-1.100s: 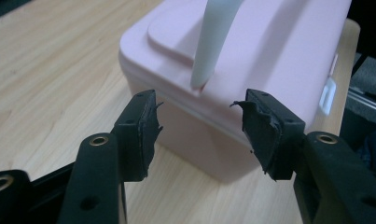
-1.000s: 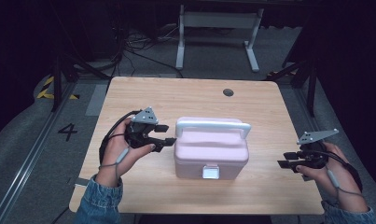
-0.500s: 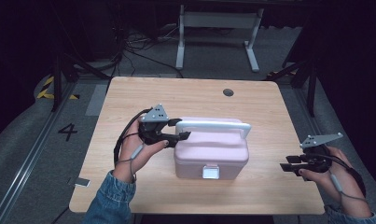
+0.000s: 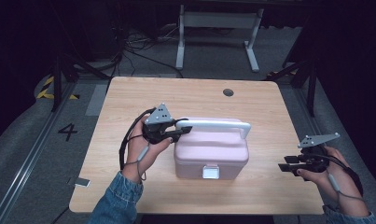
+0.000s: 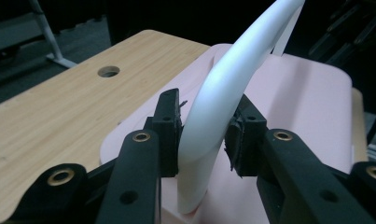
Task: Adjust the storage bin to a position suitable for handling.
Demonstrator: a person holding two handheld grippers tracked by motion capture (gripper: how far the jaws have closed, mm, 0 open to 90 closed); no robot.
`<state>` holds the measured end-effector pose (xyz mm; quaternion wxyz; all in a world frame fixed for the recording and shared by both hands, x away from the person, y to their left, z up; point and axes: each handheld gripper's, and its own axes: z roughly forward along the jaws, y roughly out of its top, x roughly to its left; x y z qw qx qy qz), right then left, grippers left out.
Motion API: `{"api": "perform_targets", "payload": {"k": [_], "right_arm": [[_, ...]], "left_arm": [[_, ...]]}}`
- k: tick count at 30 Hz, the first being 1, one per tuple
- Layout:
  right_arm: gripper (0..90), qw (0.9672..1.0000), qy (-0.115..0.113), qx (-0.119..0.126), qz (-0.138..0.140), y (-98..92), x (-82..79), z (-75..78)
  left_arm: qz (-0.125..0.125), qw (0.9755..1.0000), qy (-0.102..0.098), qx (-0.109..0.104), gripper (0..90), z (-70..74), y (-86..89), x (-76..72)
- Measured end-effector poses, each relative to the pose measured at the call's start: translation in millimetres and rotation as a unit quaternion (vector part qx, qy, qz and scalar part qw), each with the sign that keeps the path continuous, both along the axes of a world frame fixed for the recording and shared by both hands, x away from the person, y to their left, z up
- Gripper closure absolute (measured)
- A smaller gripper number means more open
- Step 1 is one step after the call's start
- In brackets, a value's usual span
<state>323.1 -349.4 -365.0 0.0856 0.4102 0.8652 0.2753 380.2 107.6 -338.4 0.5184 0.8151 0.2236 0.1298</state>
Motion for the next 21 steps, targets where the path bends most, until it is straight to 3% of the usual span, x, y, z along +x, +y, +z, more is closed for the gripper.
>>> {"api": "perform_targets", "payload": {"k": [6, 8, 13, 21], "right_arm": [[58.3, 1.0000, 0.000, -0.001, 0.003, 2.4, -0.6, 0.0], [58.3, 1.0000, -0.001, 0.000, 0.003, 1.9, -1.7, -0.3], [58.4, 1.0000, -0.002, 0.001, -0.005, -1.6, -6.1, 0.0], [58.5, 0.9999, -0.008, 0.006, -0.003, -1.7, -8.2, 0.9]], "left_arm": [[0.002, 0.9998, -0.019, 0.005, 67.8, 3.0, -3.1, 1.3], [0.001, 0.9999, -0.015, 0.000, 69.2, 4.0, -4.6, 2.1], [0.007, 0.9996, -0.019, 0.019, 69.6, 10.4, -7.6, 4.6], [0.010, 0.9998, -0.016, 0.010, 69.8, 13.1, -6.8, 8.2]]}}
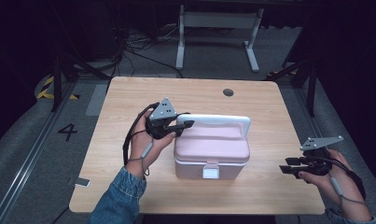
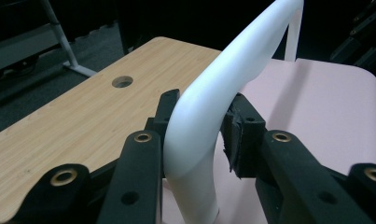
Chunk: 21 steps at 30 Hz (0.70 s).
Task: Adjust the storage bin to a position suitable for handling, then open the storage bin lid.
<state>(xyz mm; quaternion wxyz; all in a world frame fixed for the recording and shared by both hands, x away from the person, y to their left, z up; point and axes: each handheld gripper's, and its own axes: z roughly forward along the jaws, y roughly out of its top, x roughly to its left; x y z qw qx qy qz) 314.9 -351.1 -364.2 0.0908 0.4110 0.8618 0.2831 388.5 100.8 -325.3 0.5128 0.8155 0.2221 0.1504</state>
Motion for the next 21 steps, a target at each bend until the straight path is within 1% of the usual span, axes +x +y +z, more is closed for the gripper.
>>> {"api": "perform_targets", "payload": {"k": [1, 4, 8, 9, 10, 12, 13, 14, 15, 16, 20, 21], "right_arm": [[58.5, 1.0000, 0.000, 0.000, 0.000, 0.0, 0.0, 0.0], [58.6, 1.0000, 0.001, 0.001, -0.001, 0.4, 0.6, -0.5], [58.8, 1.0000, -0.001, 0.002, 0.003, 1.5, 1.0, -0.9], [59.1, 1.0000, -0.004, 0.004, 0.004, 2.1, 1.1, -0.6], [59.6, 1.0000, -0.006, 0.004, 0.005, 2.5, 1.2, 0.0], [60.2, 0.9999, -0.009, 0.009, 0.005, 3.2, 1.0, 1.1], [60.4, 0.9998, -0.013, 0.012, 0.008, 3.6, 1.2, 1.5], [60.8, 0.9996, -0.019, 0.017, 0.012, 4.3, 1.6, 2.0], [61.0, 0.9995, -0.022, 0.019, 0.014, 4.6, 1.5, 2.5], [61.2, 0.9993, -0.026, 0.023, 0.015, 4.8, 1.4, 3.2], [61.5, 0.9989, -0.033, 0.029, 0.017, 5.4, 1.5, 5.3], [61.7, 0.9986, -0.038, 0.032, 0.018, 5.9, 1.9, 6.0]], "left_arm": [[0.001, 1.0000, -0.002, -0.001, 69.8, 0.0, 0.2, 0.7], [0.001, 1.0000, 0.006, -0.004, 69.9, 0.5, 0.4, 3.0], [0.005, 0.9999, 0.007, -0.006, 70.0, 3.7, 0.1, 6.0], [0.004, 1.0000, 0.004, -0.005, 70.2, 4.6, 0.2, 7.6], [0.007, 0.9999, 0.011, -0.009, 70.3, 5.5, -0.3, 8.3], [0.007, 0.9999, 0.008, -0.008, 70.3, 6.4, -0.2, 10.2], [0.007, 0.9998, 0.013, -0.010, 70.3, 7.3, -0.4, 11.2], [0.008, 0.9999, 0.012, -0.008, 70.3, 8.1, 0.0, 12.1], [0.008, 0.9998, 0.016, -0.012, 70.3, 9.2, -0.2, 14.2], [0.008, 0.9998, 0.016, -0.012, 70.4, 9.2, -0.2, 14.2], [0.011, 0.9995, 0.023, -0.017, 70.8, 10.7, 0.2, 18.7], [0.011, 0.9995, 0.025, -0.018, 70.8, 11.3, 0.4, 19.9]]}}
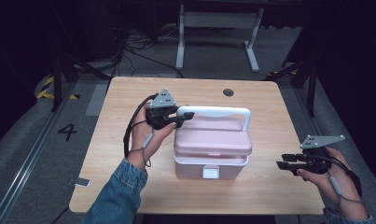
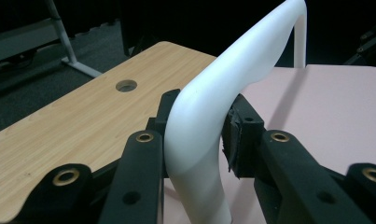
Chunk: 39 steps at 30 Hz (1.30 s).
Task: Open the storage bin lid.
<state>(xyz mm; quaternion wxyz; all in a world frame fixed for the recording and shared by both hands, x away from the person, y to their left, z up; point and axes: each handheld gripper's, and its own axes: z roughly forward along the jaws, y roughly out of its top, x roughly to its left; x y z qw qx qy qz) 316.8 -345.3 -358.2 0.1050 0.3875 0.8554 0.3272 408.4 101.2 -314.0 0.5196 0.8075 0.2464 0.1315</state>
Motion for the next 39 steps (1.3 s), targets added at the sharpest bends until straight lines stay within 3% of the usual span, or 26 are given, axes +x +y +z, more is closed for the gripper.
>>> {"api": "perform_targets", "payload": {"k": [4, 12, 22, 28, 33, 39], "right_arm": [[61.8, 0.9998, -0.016, 0.010, 0.010, 3.6, 1.1, 2.9], [62.1, 0.9994, -0.026, 0.016, 0.013, 4.7, 1.8, 3.8], [63.1, 0.9985, -0.040, 0.033, 0.015, 6.8, 2.5, 5.8], [64.1, 0.9970, -0.045, 0.057, 0.027, 12.7, 2.0, 8.3], [69.3, 0.9956, -0.055, 0.066, 0.038, 22.1, 3.2, 13.2], [75.6, 0.9929, -0.072, 0.087, 0.039, 29.1, 5.5, 16.9]], "left_arm": [[0.001, 1.0000, -0.001, 0.004, 71.4, 3.6, 0.3, 5.7], [0.007, 0.9999, 0.008, 0.005, 72.3, 8.2, -0.7, 15.8], [0.009, 0.9997, 0.019, -0.010, 72.8, 9.0, 0.0, 30.2], [0.014, 0.9997, 0.018, -0.004, 72.8, 11.2, -0.9, 37.5], [0.014, 0.9996, 0.022, 0.005, 72.8, 15.9, -2.4, 45.8], [0.014, 0.9995, 0.029, 0.001, 72.4, 15.5, -1.5, 53.3]]}}
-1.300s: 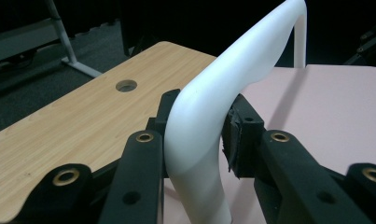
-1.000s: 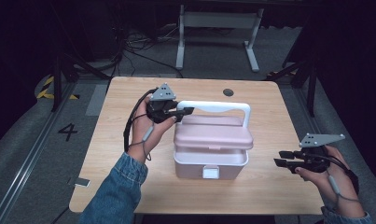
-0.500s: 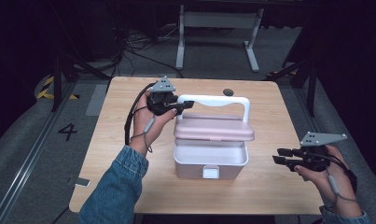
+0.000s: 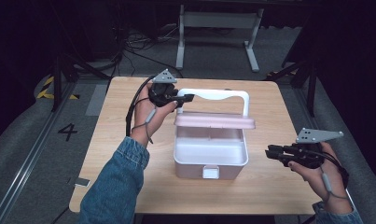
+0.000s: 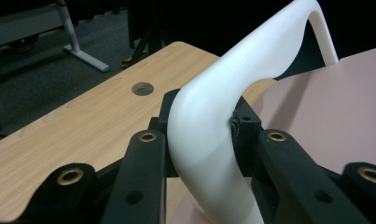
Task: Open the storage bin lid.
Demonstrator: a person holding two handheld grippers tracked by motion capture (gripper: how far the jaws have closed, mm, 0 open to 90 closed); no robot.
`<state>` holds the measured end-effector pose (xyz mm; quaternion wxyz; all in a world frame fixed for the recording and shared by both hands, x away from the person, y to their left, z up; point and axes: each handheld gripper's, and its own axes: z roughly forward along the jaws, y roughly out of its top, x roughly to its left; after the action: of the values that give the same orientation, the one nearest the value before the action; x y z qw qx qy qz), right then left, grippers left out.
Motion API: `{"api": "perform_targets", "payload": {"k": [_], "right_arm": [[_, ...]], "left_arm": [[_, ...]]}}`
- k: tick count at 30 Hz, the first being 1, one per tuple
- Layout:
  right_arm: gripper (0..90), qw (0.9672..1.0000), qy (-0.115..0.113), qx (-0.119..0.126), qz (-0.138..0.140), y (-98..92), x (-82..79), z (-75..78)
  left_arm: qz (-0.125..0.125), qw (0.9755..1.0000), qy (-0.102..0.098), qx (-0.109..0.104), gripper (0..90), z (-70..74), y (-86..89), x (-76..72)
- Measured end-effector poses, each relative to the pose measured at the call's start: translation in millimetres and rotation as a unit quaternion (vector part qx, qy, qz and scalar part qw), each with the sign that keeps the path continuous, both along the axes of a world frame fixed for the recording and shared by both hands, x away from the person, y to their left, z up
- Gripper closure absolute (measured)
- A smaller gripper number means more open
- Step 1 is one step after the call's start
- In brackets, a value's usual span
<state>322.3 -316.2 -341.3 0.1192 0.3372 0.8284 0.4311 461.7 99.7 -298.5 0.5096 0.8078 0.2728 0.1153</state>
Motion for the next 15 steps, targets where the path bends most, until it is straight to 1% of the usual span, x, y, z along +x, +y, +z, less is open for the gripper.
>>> {"api": "perform_targets", "payload": {"k": [1, 2, 3, 4, 5, 6, 7, 10, 12, 13, 14, 15], "right_arm": [[76.7, 1.0000, -0.004, 0.006, 0.002, 1.6, 0.5, 0.8], [76.7, 1.0000, -0.004, 0.006, 0.002, 1.6, 0.5, 0.8], [79.7, 0.9998, -0.012, 0.017, 0.006, 5.1, 1.2, 3.1], [79.7, 0.9998, -0.012, 0.017, 0.006, 5.1, 1.2, 3.1], [81.7, 0.9993, -0.021, 0.028, 0.010, 9.1, 2.3, 5.2], [82.6, 0.9990, -0.025, 0.034, 0.013, 11.2, 2.8, 6.2], [82.6, 0.9990, -0.025, 0.034, 0.013, 11.2, 2.8, 6.2], [85.2, 0.9974, -0.037, 0.058, 0.022, 18.6, 5.6, 9.1], [86.5, 0.9965, -0.044, 0.067, 0.025, 21.3, 7.5, 10.1], [86.5, 0.9965, -0.044, 0.067, 0.025, 21.3, 7.5, 10.1], [87.4, 0.9959, -0.048, 0.072, 0.025, 22.6, 8.3, 10.6], [88.8, 0.9949, -0.053, 0.081, 0.028, 24.5, 9.4, 11.2]], "left_arm": [[0.000, 1.0000, 0.000, 0.000, 72.4, 0.0, 0.0, 0.0], [0.003, 1.0000, -0.001, -0.001, 72.4, -0.3, -0.3, 0.4], [0.003, 1.0000, -0.001, -0.001, 72.4, -0.3, -0.4, 1.0], [0.003, 1.0000, -0.001, -0.002, 72.4, -0.6, -0.5, 1.6], [0.003, 1.0000, 0.002, 0.001, 72.3, -0.1, 0.0, 2.8], [0.007, 1.0000, 0.002, 0.001, 72.2, -0.2, -0.3, 3.0], [0.007, 1.0000, 0.002, 0.001, 72.2, -0.2, -0.3, 3.0], [0.008, 1.0000, 0.001, 0.002, 72.1, -0.3, -0.9, 5.5], [0.011, 0.9999, 0.003, 0.003, 71.9, -0.1, -1.1, 6.5], [0.011, 0.9999, 0.003, 0.003, 71.8, -0.1, -1.1, 6.5], [0.009, 0.9999, 0.006, 0.003, 71.8, 0.0, -0.9, 7.2], [0.010, 0.9999, 0.005, 0.001, 71.7, -0.3, -1.0, 7.9]]}}
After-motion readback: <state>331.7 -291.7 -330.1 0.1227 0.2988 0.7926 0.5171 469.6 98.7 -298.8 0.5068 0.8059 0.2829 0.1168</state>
